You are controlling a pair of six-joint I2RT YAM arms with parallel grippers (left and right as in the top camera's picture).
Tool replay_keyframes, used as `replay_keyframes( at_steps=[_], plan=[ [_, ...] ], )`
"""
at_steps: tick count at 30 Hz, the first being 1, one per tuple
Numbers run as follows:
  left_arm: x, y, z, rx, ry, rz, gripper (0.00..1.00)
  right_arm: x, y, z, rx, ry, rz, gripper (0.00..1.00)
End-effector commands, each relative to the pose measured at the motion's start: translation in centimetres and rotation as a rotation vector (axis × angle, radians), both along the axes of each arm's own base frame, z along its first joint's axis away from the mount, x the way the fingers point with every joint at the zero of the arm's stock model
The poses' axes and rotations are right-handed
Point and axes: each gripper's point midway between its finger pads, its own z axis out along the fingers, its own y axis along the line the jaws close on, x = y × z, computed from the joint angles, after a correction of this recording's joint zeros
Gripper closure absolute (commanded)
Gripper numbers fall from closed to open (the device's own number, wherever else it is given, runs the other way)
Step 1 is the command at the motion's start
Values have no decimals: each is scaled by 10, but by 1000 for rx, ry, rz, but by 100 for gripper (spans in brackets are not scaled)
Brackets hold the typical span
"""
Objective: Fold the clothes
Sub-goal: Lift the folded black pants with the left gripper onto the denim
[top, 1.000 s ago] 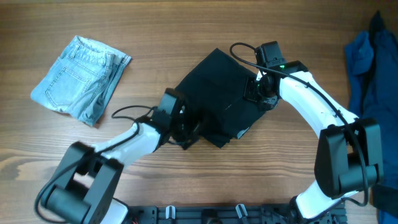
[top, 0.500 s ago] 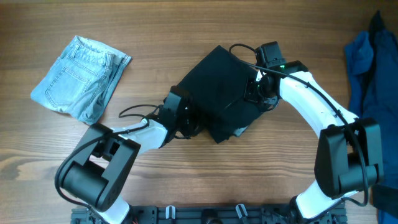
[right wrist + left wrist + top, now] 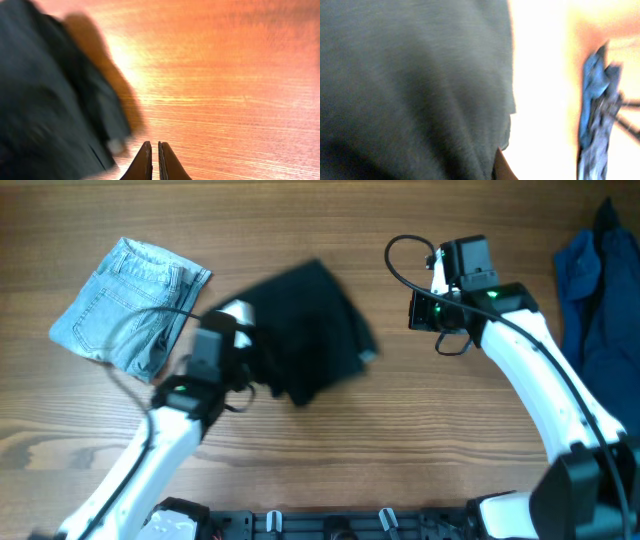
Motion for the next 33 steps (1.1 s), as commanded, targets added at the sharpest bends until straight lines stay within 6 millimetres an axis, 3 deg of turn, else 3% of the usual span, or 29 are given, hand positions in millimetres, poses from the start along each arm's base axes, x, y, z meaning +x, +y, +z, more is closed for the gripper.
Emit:
replay_keyframes(
  at_steps=[1,5,6,8,11,15,18,21,24,26,28,30,33],
  plan=[
    [42,52,75,61,-271,51,96,-5,9,32,54,-81,43,93],
    [76,117,127,151,-421,134,96,-9,15,45,95,-106,65,93],
    [85,142,140,194,-459,159,96,-11,16,45,103,-101,71,93],
    [98,178,152,230,-484,228,96,-13,16,44,102,-89,70,93],
    [114,210,186,165,-547,228,96,-16,17,42,105,-78,75,93],
    [136,219,240,102,-662,200,96,-16,17,42,106,-73,73,93],
    [153,222,261,111,-706,189,96,-16,17,42,105,-72,72,93],
    [171,224,266,112,-725,180,96,-17,17,42,109,-71,74,93],
    [189,231,245,108,-693,178,96,-18,18,42,114,-68,79,93],
    [197,236,205,132,-598,163,96,-20,18,40,111,-58,79,93],
    [198,247,151,169,-429,195,96,-22,17,39,110,-48,79,93],
    [184,261,99,234,-227,241,96,-23,17,39,109,-44,78,93],
    [151,274,61,272,-20,278,96,-23,17,39,109,-44,79,93]
  ],
)
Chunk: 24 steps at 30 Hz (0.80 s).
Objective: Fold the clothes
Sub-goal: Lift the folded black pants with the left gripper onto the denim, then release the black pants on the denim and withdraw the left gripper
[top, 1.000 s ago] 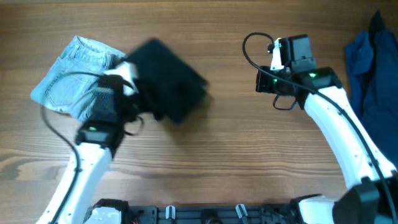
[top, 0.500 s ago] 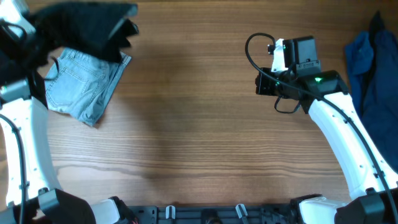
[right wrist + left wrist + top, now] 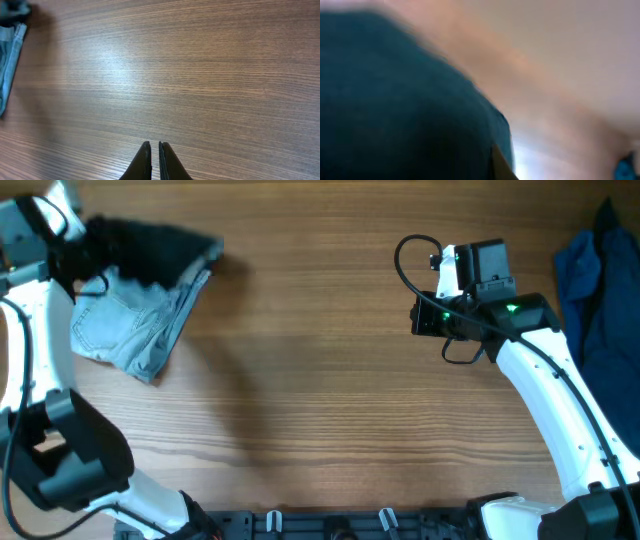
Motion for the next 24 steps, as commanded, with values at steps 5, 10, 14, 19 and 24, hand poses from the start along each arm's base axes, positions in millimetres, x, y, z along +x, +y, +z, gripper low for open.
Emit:
replay_keyframes(
  at_steps=[5,10,14,19,24],
  plan=[
    [-80,49,-45,105,378,181,93,-3,3,5,10,-15,29,93],
    [-139,71,-62,21,609,360,32,-3,3,5,11,-11,29,93],
    [-160,71,-53,-44,635,382,0,-4,3,5,10,-10,29,93],
    [-165,63,-8,-26,506,386,0,-4,3,5,2,-15,44,93],
    [-139,6,30,-118,311,133,96,-2,4,9,1,-37,51,93]
  ],
)
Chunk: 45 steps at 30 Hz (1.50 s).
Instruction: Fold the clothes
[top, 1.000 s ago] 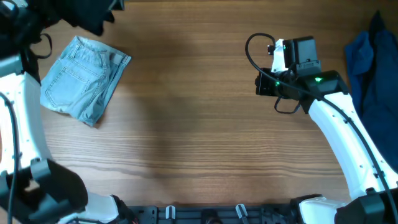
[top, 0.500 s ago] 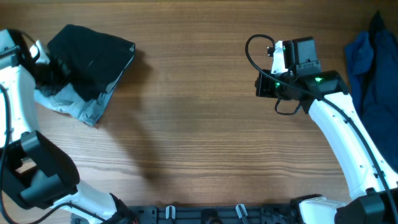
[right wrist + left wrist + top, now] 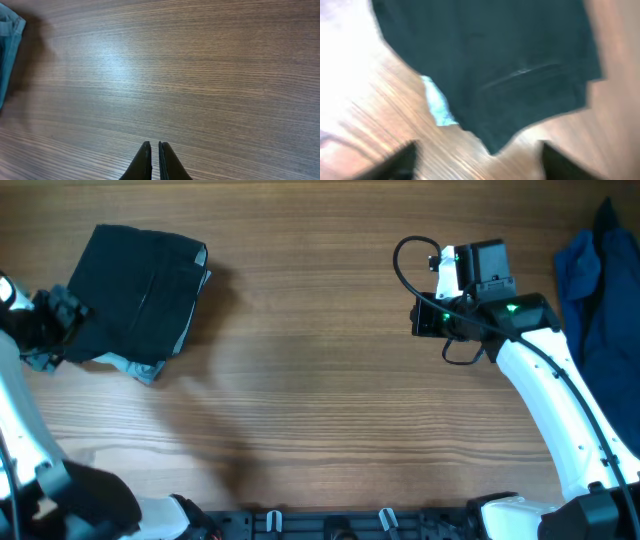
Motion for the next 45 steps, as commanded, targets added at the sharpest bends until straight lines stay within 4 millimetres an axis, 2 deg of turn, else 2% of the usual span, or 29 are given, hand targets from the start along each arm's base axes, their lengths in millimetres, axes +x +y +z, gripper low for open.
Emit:
replay_keyframes(
  at_steps=[1,3,4,6,7,8,9,10,11,12,13,14,15,17,20,25,31,40,43,45],
  plan=[
    [26,-68,31,-145,-190,-269,96,0,3,13,12,-48,29,93],
    [30,-97,44,-147,-256,-413,92,1,1,26,16,-88,29,93],
    [29,-113,51,-112,-281,-497,85,2,-1,37,14,-122,35,93],
    [23,-139,66,-33,-331,-641,81,2,-7,60,10,-192,42,93],
    [15,-155,81,44,-366,-710,91,0,-12,85,6,-266,46,93],
    [4,-164,100,136,-404,-735,90,-7,-17,113,-1,-344,55,92],
    [-7,-167,116,226,-435,-736,83,-15,-19,137,-4,-413,61,91],
    [-22,-165,134,318,-467,-707,51,-26,-21,161,-7,-490,73,88],
    [-35,-164,150,387,-501,-684,30,-35,-22,178,-7,-548,77,85],
    [-53,-161,167,464,-545,-656,1,-49,-24,197,-3,-619,77,69],
    [-71,-157,183,518,-585,-608,0,-60,-26,212,3,-669,75,43],
    [-84,-155,192,549,-614,-575,0,-70,-28,223,8,-710,73,29],
    [-97,-152,200,576,-637,-546,0,-83,-30,235,12,-758,71,0],
    [-124,-147,208,622,-662,-507,0,-104,-33,252,19,-829,69,0],
    [-140,-147,205,630,-652,-499,0,-121,-35,261,24,-867,67,0],
    [-142,-147,199,620,-630,-505,0,-120,-35,252,20,-833,69,0],
    [-142,-147,199,620,-630,-505,0,-120,-35,228,8,-729,73,0],
    [-142,-147,199,620,-630,-505,0,-130,-37,193,-12,-572,78,0],
    [-142,-147,199,620,-630,-505,0,-136,-39,205,-13,-659,74,0],
    [-142,-147,199,620,-630,-505,0,-137,-43,224,-11,-831,49,0]
  ],
)
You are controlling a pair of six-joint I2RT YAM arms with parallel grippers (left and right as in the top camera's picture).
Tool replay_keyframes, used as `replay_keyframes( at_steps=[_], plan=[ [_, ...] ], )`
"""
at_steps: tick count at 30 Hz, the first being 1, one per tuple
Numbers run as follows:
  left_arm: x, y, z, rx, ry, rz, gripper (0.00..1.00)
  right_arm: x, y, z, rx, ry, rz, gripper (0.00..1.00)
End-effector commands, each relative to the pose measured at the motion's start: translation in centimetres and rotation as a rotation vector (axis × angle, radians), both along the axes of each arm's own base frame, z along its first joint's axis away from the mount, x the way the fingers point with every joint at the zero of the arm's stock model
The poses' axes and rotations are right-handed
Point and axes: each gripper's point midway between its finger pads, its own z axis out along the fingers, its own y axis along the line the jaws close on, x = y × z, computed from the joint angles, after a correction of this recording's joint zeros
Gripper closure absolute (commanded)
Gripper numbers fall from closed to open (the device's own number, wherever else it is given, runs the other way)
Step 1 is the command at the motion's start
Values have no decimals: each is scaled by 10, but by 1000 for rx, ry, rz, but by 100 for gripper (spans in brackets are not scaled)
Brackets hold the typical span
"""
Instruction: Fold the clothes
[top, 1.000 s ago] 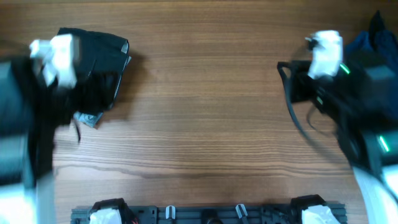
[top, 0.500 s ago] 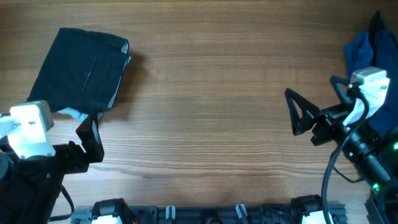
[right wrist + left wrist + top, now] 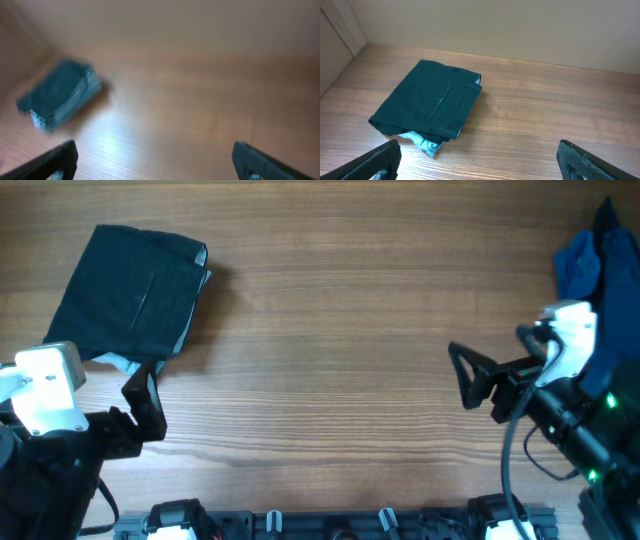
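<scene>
A folded black garment (image 3: 130,290) lies at the table's far left, on top of folded light denim (image 3: 127,364) that peeks out at its near edge. The left wrist view shows the same black garment (image 3: 430,102) and denim corner (image 3: 423,143). My left gripper (image 3: 140,410) stands open near the front left edge, well short of the stack, nothing between its fingers (image 3: 375,160). My right gripper (image 3: 475,385) is open at the front right, empty. The right wrist view is blurred and shows the stack (image 3: 60,92) far off.
A heap of loose blue clothes (image 3: 598,275) lies at the right edge, beside my right arm. The wooden table (image 3: 330,330) stretches between the stack and the heap.
Both arms have drawn back to the front edge. My left gripper has left the stack's side. My right gripper, shut then, is now open. The black garment has not moved.
My left gripper first had the folded black garment at mid-table, the right gripper shut nearby. Then the garment was over the denim at the far left. Then it lay on the denim, the left gripper open beside it. Now both arms are back, open.
</scene>
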Motion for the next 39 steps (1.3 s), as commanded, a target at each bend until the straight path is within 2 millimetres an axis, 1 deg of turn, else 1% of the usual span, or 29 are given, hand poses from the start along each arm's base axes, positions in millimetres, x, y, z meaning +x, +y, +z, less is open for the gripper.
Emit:
replay_keyframes(
  at_steps=[1,2,3,6,7,9,12,13,17,18,19,21,25,27,30,39],
  plan=[
    [2,0,-2,-5,7,5,0,-12,-6,18,5,-210,-18,0],
    [2,0,-2,-5,6,5,0,-13,-8,14,13,-242,-26,0],
    [2,0,-2,-5,6,5,0,-15,-10,6,13,-252,-37,0],
    [2,0,-2,-5,6,5,0,-16,-21,-32,6,-257,-87,0],
    [2,0,-2,-5,7,5,0,-14,-26,-45,7,-282,-112,0],
    [2,0,-2,-5,6,5,0,-12,-29,-67,14,-320,-127,0],
    [2,0,-2,-5,6,5,0,-9,-21,-101,32,-390,-79,0],
    [2,0,-2,-5,6,5,0,-8,-20,-109,42,-406,-72,0],
    [2,0,-2,-5,6,5,0,0,-19,-137,87,-455,-78,0],
    [2,0,-2,-5,6,5,0,2,-19,-142,88,-454,-77,0],
    [2,0,-2,-5,6,5,0,7,-19,-153,91,-452,-78,0],
    [2,0,-2,-5,6,5,0,12,-19,-167,115,-446,-82,0],
    [2,0,-2,-5,6,5,0,18,-19,-186,184,-416,-100,0],
    [2,0,-2,-5,6,5,0,18,-19,-187,184,-415,-100,0],
    [2,0,-2,-5,6,5,0,18,-20,-193,180,-388,-103,0],
    [2,0,-2,-5,6,5,0,18,-20,-194,180,-383,-103,0]
  ],
)
